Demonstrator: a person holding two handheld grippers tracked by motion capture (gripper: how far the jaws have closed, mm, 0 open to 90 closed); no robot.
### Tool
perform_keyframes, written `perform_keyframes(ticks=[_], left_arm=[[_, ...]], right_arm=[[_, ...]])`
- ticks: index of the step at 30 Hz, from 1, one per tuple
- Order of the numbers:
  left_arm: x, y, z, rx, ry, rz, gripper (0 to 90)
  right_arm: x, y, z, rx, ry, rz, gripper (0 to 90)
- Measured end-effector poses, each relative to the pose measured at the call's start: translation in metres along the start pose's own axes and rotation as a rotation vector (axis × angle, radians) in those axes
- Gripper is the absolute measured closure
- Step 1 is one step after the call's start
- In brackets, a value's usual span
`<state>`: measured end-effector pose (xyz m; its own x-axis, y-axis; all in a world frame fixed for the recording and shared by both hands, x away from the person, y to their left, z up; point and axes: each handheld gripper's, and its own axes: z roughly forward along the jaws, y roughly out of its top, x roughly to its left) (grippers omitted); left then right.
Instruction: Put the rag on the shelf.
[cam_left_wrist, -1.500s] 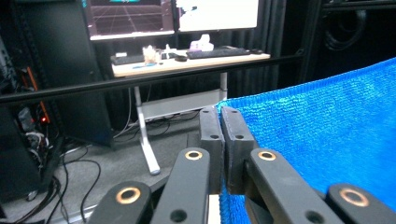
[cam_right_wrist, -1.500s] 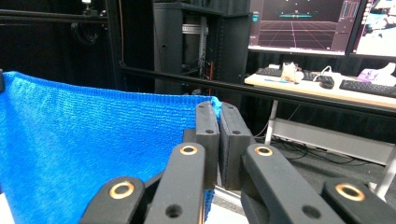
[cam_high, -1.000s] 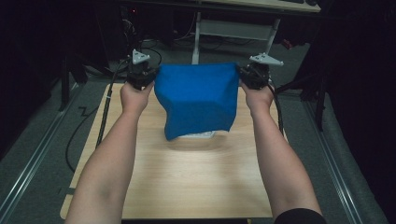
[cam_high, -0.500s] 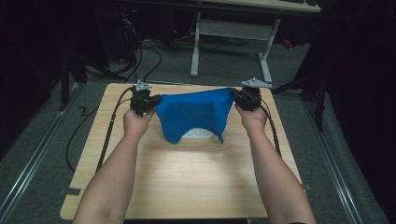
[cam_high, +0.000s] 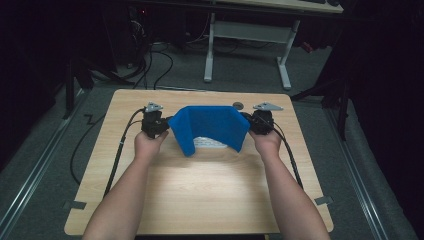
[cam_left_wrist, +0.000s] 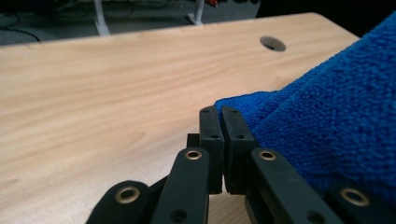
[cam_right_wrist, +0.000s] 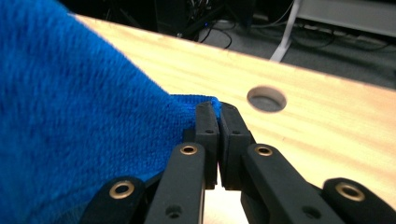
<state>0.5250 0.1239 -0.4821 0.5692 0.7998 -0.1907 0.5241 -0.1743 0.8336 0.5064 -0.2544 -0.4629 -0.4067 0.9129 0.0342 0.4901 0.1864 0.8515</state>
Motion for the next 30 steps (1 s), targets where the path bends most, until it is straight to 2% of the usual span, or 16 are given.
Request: perform_keyframes(ticks=[3, 11, 16, 18, 23, 30], left_arm=[[0.001, -0.008, 0.007, 0.025, -0.013, -0.021, 88.3], [-0.002, -0.015, 0.015, 0.041, -0.037, -0.033, 87.6], [-0.003, -0.018, 0.017, 0.04, -0.053, -0.054, 85.1], [-0.004, -0.018, 0.016, 0.045, -0.053, -0.05, 84.1], [-0.004, -0.019, 0.014, 0.038, -0.045, -0.048, 79.5], [0.003, -0.018, 0.003, 0.017, 0.0, -0.066, 69.8]], right_arm=[[0.004, -0.008, 0.004, 0.013, 0.008, -0.003, 88.8], [0.006, -0.025, 0.01, 0.033, 0.01, 0.016, 88.7], [0.007, -0.031, 0.009, 0.019, 0.015, 0.029, 88.3], [0.007, -0.033, 0.01, 0.018, 0.017, 0.029, 87.9], [0.005, -0.032, 0.008, 0.02, 0.014, 0.029, 83.7], [0.003, -0.027, 0.004, 0.011, 0.006, 0.029, 74.8]])
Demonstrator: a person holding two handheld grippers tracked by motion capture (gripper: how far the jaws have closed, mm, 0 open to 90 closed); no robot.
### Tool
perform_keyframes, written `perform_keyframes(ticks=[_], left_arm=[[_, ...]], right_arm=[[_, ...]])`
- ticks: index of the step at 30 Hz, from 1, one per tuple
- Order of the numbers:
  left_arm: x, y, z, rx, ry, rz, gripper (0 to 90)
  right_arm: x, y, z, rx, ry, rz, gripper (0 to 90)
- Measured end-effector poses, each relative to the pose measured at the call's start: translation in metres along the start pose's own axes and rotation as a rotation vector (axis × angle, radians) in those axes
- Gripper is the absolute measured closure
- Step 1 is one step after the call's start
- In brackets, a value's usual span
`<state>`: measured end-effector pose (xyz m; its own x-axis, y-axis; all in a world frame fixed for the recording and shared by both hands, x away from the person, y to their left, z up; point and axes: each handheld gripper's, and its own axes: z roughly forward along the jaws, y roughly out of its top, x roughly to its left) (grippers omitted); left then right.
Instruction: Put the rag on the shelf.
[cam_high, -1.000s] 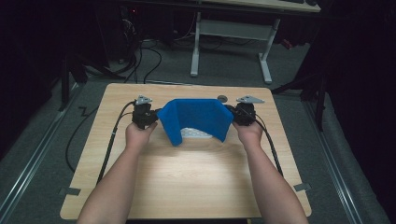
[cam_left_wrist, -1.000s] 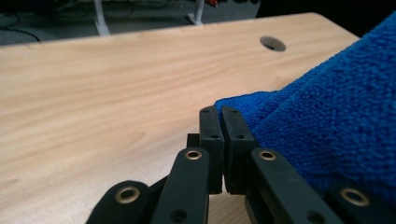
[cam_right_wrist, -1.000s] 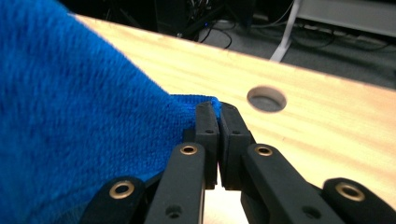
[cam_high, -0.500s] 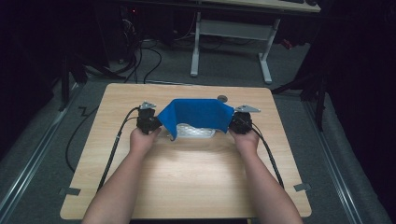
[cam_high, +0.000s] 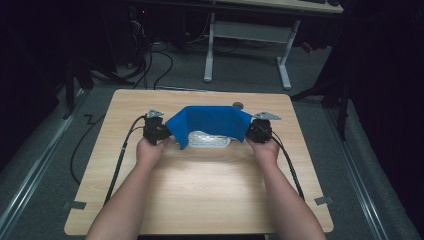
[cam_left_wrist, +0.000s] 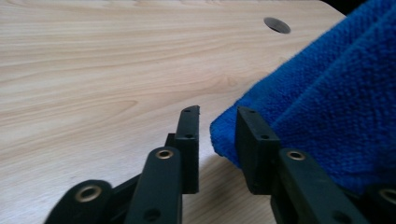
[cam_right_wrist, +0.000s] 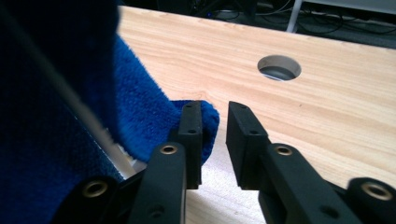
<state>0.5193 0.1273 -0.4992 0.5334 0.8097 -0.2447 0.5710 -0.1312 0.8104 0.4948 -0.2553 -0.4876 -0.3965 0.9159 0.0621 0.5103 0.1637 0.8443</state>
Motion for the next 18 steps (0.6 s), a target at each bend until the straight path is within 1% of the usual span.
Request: perform_keyframes(ticks=[1, 2, 3, 4, 5, 8, 9, 12, 13, 14, 15, 16, 18], left_arm=[[0.003, 0.002, -0.004, -0.013, 0.01, -0.008, 66.8], [0.003, 0.002, -0.004, -0.013, 0.01, -0.008, 66.0], [0.005, 0.004, -0.008, -0.023, 0.021, -0.012, 65.2], [0.005, 0.004, -0.008, -0.023, 0.021, -0.012, 64.2], [0.007, 0.006, -0.013, -0.035, 0.028, -0.017, 63.2], [0.008, 0.008, -0.017, -0.049, 0.036, -0.019, 62.1], [0.01, 0.01, -0.022, -0.059, 0.047, -0.015, 60.5], [0.011, 0.012, -0.026, -0.065, 0.057, -0.012, 59.9], [0.012, 0.014, -0.031, -0.07, 0.068, -0.005, 58.6], [0.012, 0.014, -0.031, -0.07, 0.068, -0.005, 58.2], [0.013, 0.016, -0.035, -0.078, 0.079, -0.003, 57.6], [0.013, 0.016, -0.035, -0.078, 0.079, -0.003, 56.5], [0.014, 0.018, -0.039, -0.083, 0.093, -0.001, 55.8]], right_arm=[[-0.001, 0.002, -0.001, -0.007, -0.005, -0.001, 71.8], [-0.001, 0.002, -0.001, -0.007, -0.005, -0.001, 71.8], [-0.003, 0.004, -0.003, -0.006, -0.005, 0.008, 68.7], [-0.003, 0.004, -0.003, -0.006, -0.005, 0.008, 68.7], [-0.005, 0.007, -0.004, -0.008, -0.008, 0.009, 66.3], [-0.006, 0.011, -0.007, -0.018, -0.01, 0.014, 65.0], [-0.007, 0.014, -0.01, -0.026, -0.012, 0.009, 63.3], [-0.008, 0.017, -0.013, -0.033, -0.019, 0.006, 62.0], [-0.009, 0.02, -0.016, -0.043, -0.028, -0.006, 60.6], [-0.009, 0.02, -0.016, -0.043, -0.028, -0.006, 60.6], [-0.01, 0.021, -0.019, -0.045, -0.035, -0.007, 59.9], [-0.011, 0.022, -0.021, -0.045, -0.037, -0.007, 59.9], [-0.012, 0.022, -0.022, -0.045, -0.041, -0.014, 59.2]])
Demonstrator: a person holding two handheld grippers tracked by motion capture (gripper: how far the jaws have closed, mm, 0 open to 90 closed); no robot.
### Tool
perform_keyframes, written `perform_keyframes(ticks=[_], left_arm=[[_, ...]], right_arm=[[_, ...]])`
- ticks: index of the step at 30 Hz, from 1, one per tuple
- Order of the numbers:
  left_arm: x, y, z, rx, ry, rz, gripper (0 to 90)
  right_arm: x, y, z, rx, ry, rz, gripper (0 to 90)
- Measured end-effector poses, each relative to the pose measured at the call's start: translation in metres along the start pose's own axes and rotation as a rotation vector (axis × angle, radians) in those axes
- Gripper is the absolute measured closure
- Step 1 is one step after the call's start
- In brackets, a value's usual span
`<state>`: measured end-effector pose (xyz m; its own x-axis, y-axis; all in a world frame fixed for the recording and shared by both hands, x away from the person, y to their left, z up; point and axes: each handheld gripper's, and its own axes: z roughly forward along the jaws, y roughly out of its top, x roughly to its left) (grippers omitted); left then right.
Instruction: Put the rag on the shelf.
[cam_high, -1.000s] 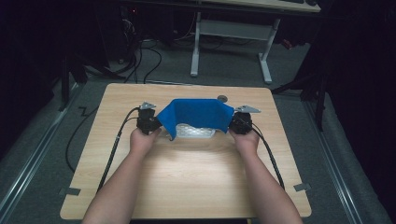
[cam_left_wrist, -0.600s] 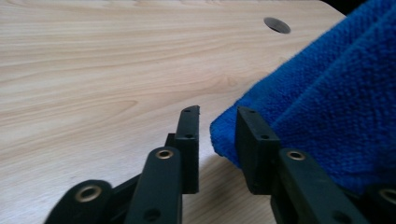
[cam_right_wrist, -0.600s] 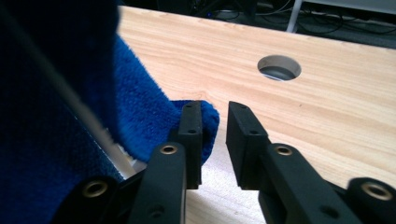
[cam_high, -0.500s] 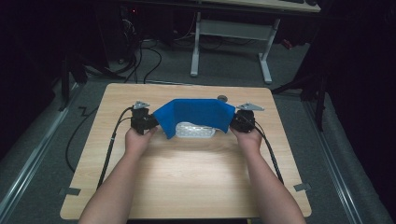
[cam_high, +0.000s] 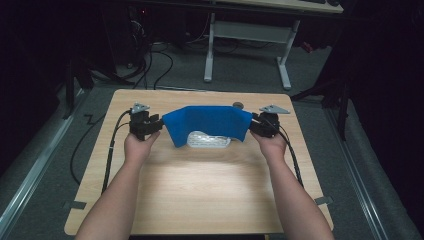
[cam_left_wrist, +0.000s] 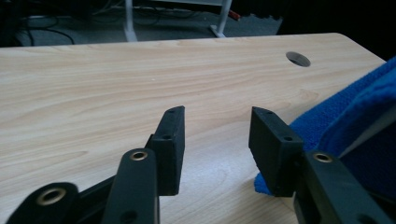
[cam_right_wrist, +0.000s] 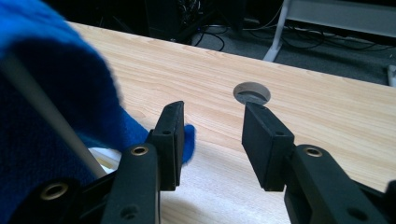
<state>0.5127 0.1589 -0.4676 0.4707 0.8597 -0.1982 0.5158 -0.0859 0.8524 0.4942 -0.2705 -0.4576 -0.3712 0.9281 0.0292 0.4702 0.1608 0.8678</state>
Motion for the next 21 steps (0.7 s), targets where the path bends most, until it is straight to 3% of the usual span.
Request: perform_keyframes(ticks=[7, 10, 16, 18, 21], left_arm=[[0.001, 0.002, -0.01, 0.001, 0.053, 0.021, 50.1], [0.003, 0.0, -0.015, -0.003, 0.057, 0.014, 49.6], [0.005, -0.007, -0.024, -0.012, 0.061, 0.002, 47.6], [0.002, -0.011, -0.032, -0.019, 0.067, -0.028, 47.9], [-0.001, -0.017, -0.038, -0.034, 0.058, -0.027, 47.9]], right_arm=[[-0.006, 0.003, -0.012, -0.008, -0.039, -0.005, 52.3], [-0.007, 0.001, -0.019, -0.025, -0.054, -0.007, 48.8], [-0.007, -0.005, -0.028, -0.008, -0.068, -0.024, 44.9], [-0.004, -0.008, -0.035, -0.019, -0.068, -0.038, 45.1], [-0.002, -0.013, -0.041, -0.03, -0.069, -0.036, 44.6]])
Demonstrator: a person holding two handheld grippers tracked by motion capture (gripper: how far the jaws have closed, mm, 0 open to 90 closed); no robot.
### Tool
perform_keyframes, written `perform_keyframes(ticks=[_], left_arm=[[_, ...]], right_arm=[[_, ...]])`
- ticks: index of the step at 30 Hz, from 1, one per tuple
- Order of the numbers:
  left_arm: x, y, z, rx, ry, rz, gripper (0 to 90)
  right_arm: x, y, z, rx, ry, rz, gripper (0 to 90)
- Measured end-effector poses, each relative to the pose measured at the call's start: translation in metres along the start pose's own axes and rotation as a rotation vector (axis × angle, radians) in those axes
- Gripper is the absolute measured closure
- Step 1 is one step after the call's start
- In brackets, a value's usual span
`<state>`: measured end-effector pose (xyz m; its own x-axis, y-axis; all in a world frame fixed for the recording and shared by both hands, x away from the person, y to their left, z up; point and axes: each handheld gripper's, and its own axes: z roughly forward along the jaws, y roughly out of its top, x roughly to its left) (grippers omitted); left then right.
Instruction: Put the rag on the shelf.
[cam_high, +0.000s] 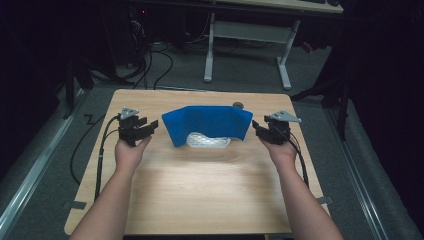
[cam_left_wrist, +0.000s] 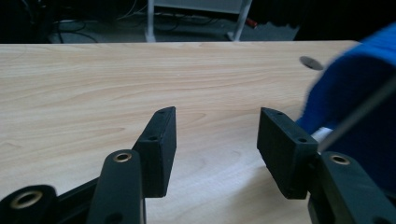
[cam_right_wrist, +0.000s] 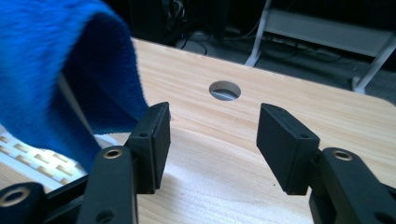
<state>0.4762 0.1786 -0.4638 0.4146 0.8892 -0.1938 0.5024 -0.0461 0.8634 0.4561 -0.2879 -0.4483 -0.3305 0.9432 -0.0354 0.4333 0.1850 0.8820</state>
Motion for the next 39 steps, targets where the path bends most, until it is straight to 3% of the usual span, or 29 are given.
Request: perform_keyframes(ticks=[3, 4, 9, 23, 25, 28, 34, 35, 39], left_arm=[[-0.004, -0.011, -0.007, 0.01, 0.001, 0.02, 47.8], [-0.005, -0.018, -0.012, 0.011, -0.004, 0.012, 47.7], [-0.007, -0.028, -0.02, 0.019, -0.007, 0.028, 47.6], [-0.019, -0.04, -0.063, -0.015, -0.035, 0.074, 47.0], [-0.021, -0.042, -0.069, -0.017, -0.047, 0.072, 47.0], [-0.024, -0.048, -0.078, -0.014, -0.059, 0.074, 46.8], [-0.042, -0.08, -0.093, 0.031, -0.105, 0.068, 45.4], [-0.045, -0.088, -0.094, 0.051, -0.115, 0.07, 45.0], [-0.062, -0.123, -0.1, 0.117, -0.138, 0.105, 43.6]], right_arm=[[0.003, -0.008, -0.008, -0.016, 0.007, -0.021, 44.7], [0.005, -0.01, -0.012, 0.011, 0.004, -0.03, 43.0], [0.011, -0.016, -0.023, -0.014, 0.004, -0.053, 43.1], [0.038, -0.012, -0.057, -0.042, 0.033, -0.122, 41.7], [0.04, -0.015, -0.062, -0.069, 0.037, -0.125, 42.1], [0.044, -0.02, -0.069, -0.048, 0.041, -0.124, 40.7], [0.061, -0.047, -0.086, -0.028, 0.062, -0.172, 39.1], [0.068, -0.059, -0.091, -0.01, 0.08, -0.163, 39.0], [0.077, -0.079, -0.096, 0.018, 0.105, -0.128, 39.0]])
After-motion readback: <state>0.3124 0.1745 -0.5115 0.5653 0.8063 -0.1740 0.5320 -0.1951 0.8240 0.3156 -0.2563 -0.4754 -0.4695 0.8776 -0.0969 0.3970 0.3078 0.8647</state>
